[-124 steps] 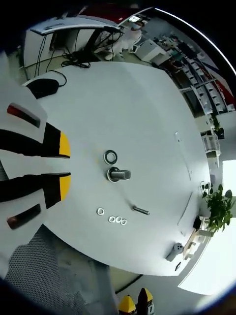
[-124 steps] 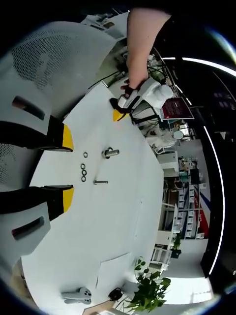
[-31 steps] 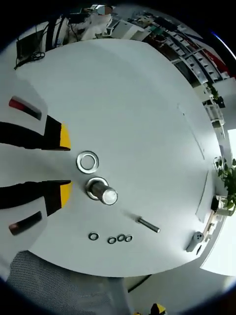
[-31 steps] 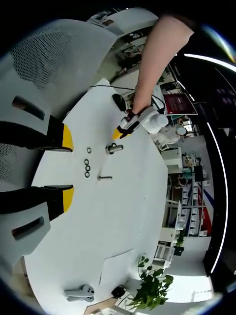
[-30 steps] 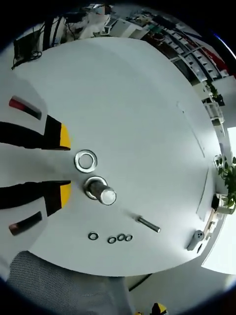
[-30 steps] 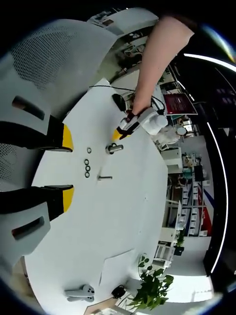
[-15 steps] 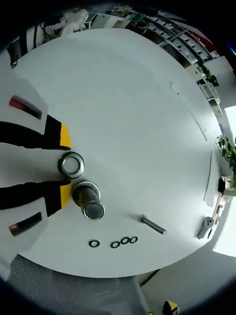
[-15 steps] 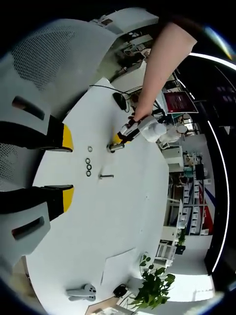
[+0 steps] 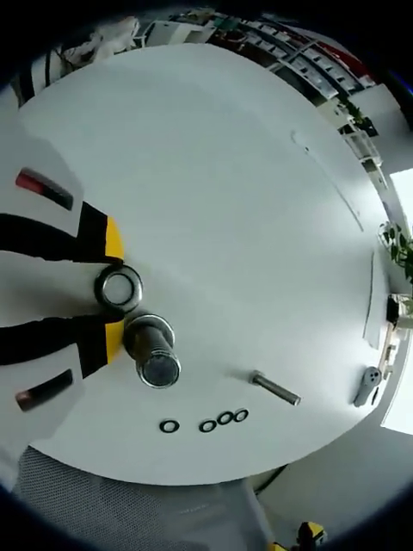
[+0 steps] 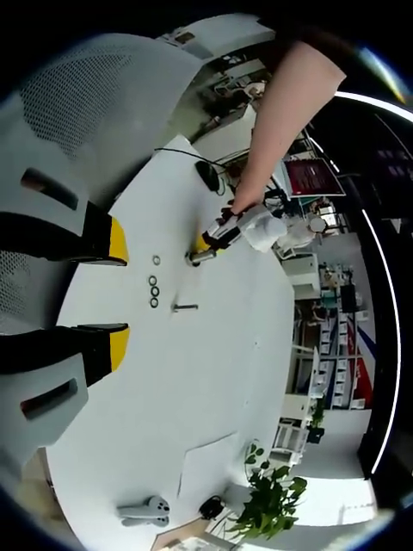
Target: Place the washer onto the threaded stud by aligning its center hole with the stud, sliding it down to the base, and recovering from edge contact or off-axis alignment until the washer reaches the visible bottom stop.
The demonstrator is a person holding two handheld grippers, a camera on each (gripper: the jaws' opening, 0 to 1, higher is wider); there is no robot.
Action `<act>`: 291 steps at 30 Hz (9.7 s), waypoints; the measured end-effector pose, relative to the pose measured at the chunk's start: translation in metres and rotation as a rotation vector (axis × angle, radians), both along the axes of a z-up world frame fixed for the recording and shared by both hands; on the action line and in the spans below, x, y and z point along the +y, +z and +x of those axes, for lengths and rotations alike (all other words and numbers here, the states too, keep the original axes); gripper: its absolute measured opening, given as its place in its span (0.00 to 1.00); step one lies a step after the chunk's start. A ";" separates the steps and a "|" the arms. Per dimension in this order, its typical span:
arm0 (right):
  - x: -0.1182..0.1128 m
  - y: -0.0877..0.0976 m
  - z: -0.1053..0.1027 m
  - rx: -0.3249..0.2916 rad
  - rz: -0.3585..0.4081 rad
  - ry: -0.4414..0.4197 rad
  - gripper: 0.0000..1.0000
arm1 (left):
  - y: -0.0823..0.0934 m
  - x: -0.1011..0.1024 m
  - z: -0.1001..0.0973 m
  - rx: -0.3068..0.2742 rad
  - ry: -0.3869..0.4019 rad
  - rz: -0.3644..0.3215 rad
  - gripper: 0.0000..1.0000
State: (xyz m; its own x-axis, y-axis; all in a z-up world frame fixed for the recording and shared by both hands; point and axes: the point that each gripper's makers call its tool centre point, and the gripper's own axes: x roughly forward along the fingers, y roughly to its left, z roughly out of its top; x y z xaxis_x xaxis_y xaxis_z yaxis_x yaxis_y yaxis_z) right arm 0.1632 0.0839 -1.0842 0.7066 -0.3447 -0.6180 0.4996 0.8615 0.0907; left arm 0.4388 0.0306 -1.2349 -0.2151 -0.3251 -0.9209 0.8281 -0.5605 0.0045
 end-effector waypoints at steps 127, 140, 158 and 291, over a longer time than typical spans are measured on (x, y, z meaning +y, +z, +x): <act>-0.004 0.002 -0.001 -0.006 -0.006 -0.028 0.29 | 0.077 0.012 -0.035 -0.113 -0.068 0.119 0.18; -0.005 0.002 -0.001 -0.012 -0.010 -0.030 0.29 | 0.066 0.004 -0.043 -0.226 -0.196 0.166 0.18; -0.006 0.002 -0.003 -0.009 -0.012 -0.033 0.29 | 0.039 -0.014 -0.049 -0.227 -0.245 0.182 0.01; 0.003 -0.015 -0.008 0.107 0.010 0.004 0.29 | 0.179 0.201 -0.074 0.287 0.493 -0.503 0.24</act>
